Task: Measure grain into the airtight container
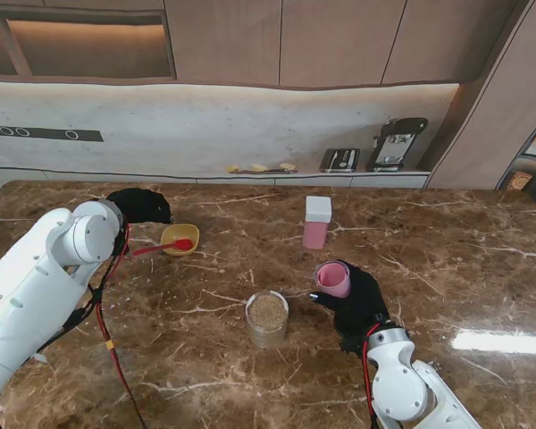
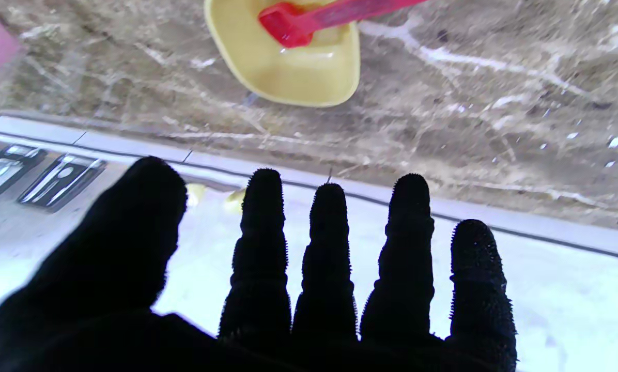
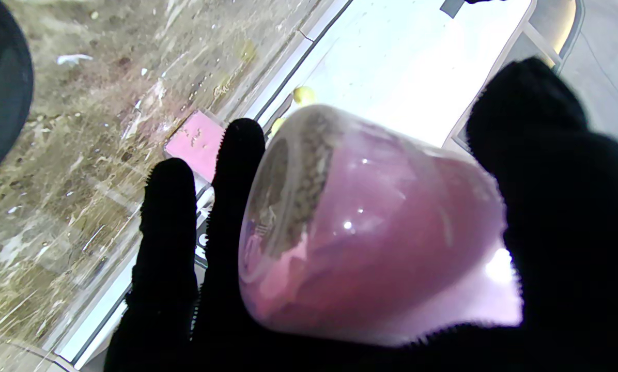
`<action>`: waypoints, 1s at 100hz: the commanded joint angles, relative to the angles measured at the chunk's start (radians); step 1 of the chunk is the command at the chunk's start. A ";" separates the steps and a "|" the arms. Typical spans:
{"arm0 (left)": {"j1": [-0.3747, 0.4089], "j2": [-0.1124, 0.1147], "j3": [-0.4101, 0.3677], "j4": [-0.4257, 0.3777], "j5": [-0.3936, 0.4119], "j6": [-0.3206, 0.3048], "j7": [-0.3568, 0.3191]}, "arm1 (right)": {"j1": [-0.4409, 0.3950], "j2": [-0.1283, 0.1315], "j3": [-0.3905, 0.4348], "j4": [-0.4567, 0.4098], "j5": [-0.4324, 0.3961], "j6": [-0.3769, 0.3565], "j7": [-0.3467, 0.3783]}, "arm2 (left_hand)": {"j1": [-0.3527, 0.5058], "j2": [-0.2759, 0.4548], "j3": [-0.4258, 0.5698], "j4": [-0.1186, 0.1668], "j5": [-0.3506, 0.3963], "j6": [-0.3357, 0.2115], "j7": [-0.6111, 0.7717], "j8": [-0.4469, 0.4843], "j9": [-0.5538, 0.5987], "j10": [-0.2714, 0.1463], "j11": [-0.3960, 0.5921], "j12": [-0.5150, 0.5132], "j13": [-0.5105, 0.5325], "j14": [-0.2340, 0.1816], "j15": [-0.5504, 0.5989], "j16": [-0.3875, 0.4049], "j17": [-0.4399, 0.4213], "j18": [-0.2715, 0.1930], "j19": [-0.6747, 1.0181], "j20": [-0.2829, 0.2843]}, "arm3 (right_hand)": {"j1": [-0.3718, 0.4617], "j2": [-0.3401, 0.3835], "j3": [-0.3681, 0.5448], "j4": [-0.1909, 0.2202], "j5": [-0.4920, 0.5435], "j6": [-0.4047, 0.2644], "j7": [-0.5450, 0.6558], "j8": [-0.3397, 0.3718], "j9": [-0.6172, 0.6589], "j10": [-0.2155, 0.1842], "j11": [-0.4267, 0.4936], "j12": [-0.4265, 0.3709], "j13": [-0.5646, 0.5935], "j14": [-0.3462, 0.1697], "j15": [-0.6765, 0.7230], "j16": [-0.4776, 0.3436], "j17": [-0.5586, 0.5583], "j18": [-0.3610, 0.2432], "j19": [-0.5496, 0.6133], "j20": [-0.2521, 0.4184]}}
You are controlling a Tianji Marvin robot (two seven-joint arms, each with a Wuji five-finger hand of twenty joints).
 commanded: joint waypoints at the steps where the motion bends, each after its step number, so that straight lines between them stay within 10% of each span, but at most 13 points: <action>1: 0.034 -0.001 -0.011 -0.037 -0.008 0.003 0.034 | -0.004 -0.005 0.001 0.006 0.005 -0.002 0.008 | -0.016 0.034 -0.043 0.030 -0.012 0.016 -0.024 -0.019 -0.039 0.011 -0.019 -0.020 -0.027 -0.026 -0.022 -0.015 -0.019 -0.011 -0.022 -0.025 | 0.032 0.219 0.130 -0.031 0.058 -0.087 0.007 0.006 -0.008 -0.030 0.000 -0.008 -0.019 -0.014 -0.007 0.014 -0.012 -0.004 -0.012 0.013; 20: 0.153 -0.010 -0.082 -0.166 -0.022 -0.023 0.087 | -0.003 -0.011 0.009 0.008 0.017 -0.009 -0.009 | 0.014 0.063 -0.142 0.042 -0.018 0.029 -0.054 -0.032 -0.067 0.015 -0.039 -0.039 -0.033 -0.029 -0.043 -0.035 -0.013 -0.045 -0.042 -0.080 | 0.032 0.219 0.131 -0.032 0.057 -0.087 0.009 0.006 -0.008 -0.031 0.001 -0.008 -0.027 -0.015 -0.010 0.013 -0.019 -0.006 -0.019 0.011; 43: 0.291 -0.029 -0.129 -0.288 -0.076 -0.060 0.181 | 0.004 -0.013 0.023 0.019 0.049 -0.036 0.003 | 0.056 0.099 -0.261 0.051 -0.002 0.061 -0.183 -0.119 -0.113 0.024 -0.112 -0.133 -0.121 -0.070 -0.147 -0.171 -0.047 -0.162 -0.142 -0.287 | 0.031 0.217 0.136 -0.034 0.057 -0.087 0.011 0.005 -0.010 -0.031 0.002 -0.008 -0.035 -0.019 -0.016 0.011 -0.028 -0.012 -0.031 0.008; 89: 0.504 -0.048 -0.124 -0.438 -0.111 -0.162 0.308 | 0.051 -0.006 0.073 0.044 0.028 -0.001 0.023 | 0.103 0.160 -0.388 0.062 0.030 0.072 -0.196 -0.115 -0.074 0.056 -0.106 -0.115 -0.098 -0.056 -0.136 -0.177 -0.053 -0.103 -0.141 -0.318 | -0.025 0.268 0.089 -0.006 0.029 -0.115 -0.056 0.037 -0.187 -0.045 -0.049 -0.022 -0.340 -0.059 -0.214 -0.061 -0.235 -0.047 -0.231 0.010; 100: 0.534 -0.050 -0.123 -0.457 -0.116 -0.179 0.320 | 0.068 -0.005 0.084 0.052 0.052 0.022 0.046 | 0.108 0.170 -0.401 0.064 0.030 0.071 -0.202 -0.115 -0.076 0.058 -0.112 -0.114 -0.098 -0.051 -0.136 -0.176 -0.050 -0.092 -0.138 -0.313 | -0.028 0.272 0.067 0.004 0.023 -0.141 -0.100 0.081 -0.287 -0.049 -0.064 -0.049 -0.450 -0.078 -0.251 -0.087 -0.303 -0.058 -0.348 0.095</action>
